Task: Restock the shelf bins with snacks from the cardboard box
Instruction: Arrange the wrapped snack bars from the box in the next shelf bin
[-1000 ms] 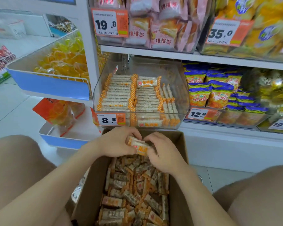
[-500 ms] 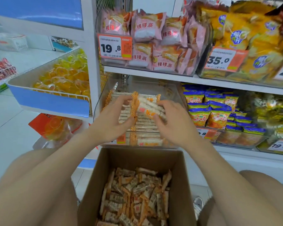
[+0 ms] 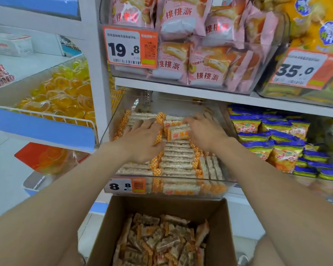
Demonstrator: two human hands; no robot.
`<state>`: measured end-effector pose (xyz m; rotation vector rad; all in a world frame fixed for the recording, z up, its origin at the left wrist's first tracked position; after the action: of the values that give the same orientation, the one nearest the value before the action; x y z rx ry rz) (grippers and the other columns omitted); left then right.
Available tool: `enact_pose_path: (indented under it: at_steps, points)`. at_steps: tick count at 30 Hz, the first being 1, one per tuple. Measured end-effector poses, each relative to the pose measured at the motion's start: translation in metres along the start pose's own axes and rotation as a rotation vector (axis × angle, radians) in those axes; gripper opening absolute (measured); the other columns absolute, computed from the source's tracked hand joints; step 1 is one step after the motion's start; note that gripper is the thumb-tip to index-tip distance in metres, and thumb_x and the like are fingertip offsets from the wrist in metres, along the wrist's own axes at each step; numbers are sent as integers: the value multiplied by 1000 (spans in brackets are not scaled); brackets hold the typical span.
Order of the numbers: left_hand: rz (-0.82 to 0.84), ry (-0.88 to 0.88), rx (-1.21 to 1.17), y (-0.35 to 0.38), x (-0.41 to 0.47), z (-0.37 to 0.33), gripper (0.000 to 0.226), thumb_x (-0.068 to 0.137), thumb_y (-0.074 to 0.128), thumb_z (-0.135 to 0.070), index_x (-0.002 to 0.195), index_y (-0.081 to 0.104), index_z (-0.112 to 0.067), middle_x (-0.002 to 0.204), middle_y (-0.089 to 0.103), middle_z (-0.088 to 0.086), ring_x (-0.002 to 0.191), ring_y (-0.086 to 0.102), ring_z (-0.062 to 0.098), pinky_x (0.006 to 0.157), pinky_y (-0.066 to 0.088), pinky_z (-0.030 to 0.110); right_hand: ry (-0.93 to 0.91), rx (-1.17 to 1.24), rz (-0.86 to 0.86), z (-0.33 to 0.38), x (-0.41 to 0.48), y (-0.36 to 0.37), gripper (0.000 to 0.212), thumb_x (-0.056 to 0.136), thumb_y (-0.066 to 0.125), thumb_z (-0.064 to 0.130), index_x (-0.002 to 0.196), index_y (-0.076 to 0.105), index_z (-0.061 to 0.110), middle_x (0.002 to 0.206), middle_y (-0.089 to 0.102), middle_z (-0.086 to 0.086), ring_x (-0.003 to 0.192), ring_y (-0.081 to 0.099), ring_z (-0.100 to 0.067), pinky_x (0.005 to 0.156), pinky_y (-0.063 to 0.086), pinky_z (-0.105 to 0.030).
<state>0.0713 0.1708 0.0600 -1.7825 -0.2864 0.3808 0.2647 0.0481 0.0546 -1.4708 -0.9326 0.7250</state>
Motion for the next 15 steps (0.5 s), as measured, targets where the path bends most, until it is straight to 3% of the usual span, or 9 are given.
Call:
enact_pose_path:
  at_steps: [4, 8, 12, 15]
  points:
    - [26, 0, 28, 4, 16, 4, 68, 106, 33, -60, 164, 13, -29, 175, -3, -2, 160, 0, 33, 124, 13, 61, -33, 11, 48, -3, 15, 17, 38, 96, 55, 9, 134, 51, 8, 146, 40, -18, 133, 48, -41, 104, 49, -53]
    - [40, -32, 24, 7, 25, 13, 77, 103, 32, -68, 165, 7, -29, 175, -5, -5, 160, -2, 34, 124, 10, 64, 3, 77, 6, -5, 21, 20, 42, 97, 61, 13, 138, 49, 7, 137, 46, -17, 131, 49, -39, 104, 50, -52]
    - [51, -62, 21, 7, 29, 16, 82, 102, 33, -70, 166, 1, -30, 175, -8, -2, 161, -6, 33, 125, 6, 62, -7, 81, -22, 8, 22, 25, 35, 102, 58, 13, 135, 51, 8, 141, 42, -17, 141, 37, -40, 109, 45, -54]
    - [64, -71, 38, 9, 30, 16, 83, 102, 31, -71, 166, -3, -31, 175, -9, 0, 161, -7, 33, 126, 4, 61, -13, 124, -47, 17, 23, 28, 50, 97, 59, 1, 143, 40, 9, 144, 46, -17, 142, 38, -38, 105, 48, -55]
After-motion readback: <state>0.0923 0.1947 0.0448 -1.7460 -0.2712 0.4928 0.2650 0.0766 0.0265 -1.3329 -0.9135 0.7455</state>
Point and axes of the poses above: each hand's wrist, its own x-axis towards the middle knuckle, its own y-axis out of the palm, z = x × y, the point moved 2 cm from there along x, towards the middle knuckle
